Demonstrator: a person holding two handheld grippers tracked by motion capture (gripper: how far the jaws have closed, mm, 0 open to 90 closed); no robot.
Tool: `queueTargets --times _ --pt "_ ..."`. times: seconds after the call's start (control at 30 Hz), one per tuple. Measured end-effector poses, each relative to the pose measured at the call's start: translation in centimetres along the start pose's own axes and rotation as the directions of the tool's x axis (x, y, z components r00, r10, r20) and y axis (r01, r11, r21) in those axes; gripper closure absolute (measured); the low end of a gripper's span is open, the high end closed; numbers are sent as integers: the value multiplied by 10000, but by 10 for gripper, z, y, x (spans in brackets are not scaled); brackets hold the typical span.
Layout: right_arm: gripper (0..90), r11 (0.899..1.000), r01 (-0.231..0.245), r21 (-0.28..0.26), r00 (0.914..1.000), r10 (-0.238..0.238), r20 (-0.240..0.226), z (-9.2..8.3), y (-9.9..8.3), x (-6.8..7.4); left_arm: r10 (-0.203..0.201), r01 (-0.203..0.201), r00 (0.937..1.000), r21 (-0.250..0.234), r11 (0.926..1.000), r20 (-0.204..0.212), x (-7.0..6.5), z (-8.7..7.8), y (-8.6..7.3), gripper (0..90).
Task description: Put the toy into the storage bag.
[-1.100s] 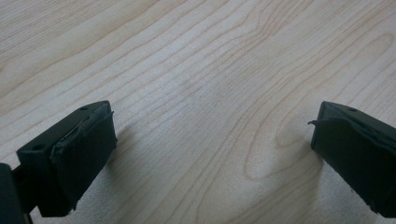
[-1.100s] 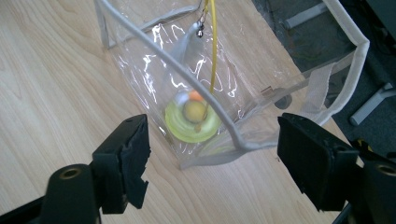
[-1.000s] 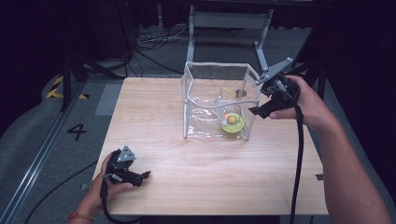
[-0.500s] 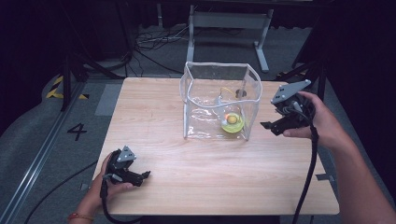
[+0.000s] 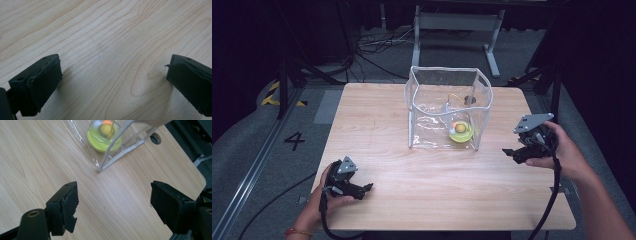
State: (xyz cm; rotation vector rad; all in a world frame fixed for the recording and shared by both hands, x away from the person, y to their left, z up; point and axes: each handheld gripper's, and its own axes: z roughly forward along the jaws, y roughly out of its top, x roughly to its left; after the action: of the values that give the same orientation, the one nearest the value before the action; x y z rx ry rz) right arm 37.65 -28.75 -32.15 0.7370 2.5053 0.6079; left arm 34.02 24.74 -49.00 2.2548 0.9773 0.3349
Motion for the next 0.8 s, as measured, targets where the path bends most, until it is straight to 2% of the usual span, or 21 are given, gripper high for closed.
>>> queueTargets --times 0.1,0.13,0.17,0.3,0.37,0.57,0.7,0.8 --pt "228 9998 -71 -202 9998 74 176 6 -14 1 -24 24 10000 -6 10000 10 0 0 0 2" --pt "228 9998 -71 -202 9998 74 176 6 -14 1 -24 24 10000 -6 10000 10 0 0 0 2" --pt "220 9993 -231 -289 9997 232 48 9 -24 1 -23 23 10000 -5 10000 13 0 0 0 2" --pt "220 9983 -385 -444 9992 387 54 14 -39 3 14 -14 10000 16 10000 4 0 0 0 2" --pt "220 9974 -464 -547 9987 476 199 18 -50 4 34 -34 10000 22 10000 1 1 0 0 2" --pt "219 9907 -1039 -879 9941 1063 226 32 -86 6 26 -26 10000 24 10000 3 1 0 0 2" --pt "218 9866 -1370 -891 9903 1385 114 40 -106 9 20 -20 10000 41 10000 2 1 0 0 2" --pt "216 9840 -1579 -823 9869 1601 210 45 -121 12 18 -18 10000 43 10000 4 1 0 1 2"
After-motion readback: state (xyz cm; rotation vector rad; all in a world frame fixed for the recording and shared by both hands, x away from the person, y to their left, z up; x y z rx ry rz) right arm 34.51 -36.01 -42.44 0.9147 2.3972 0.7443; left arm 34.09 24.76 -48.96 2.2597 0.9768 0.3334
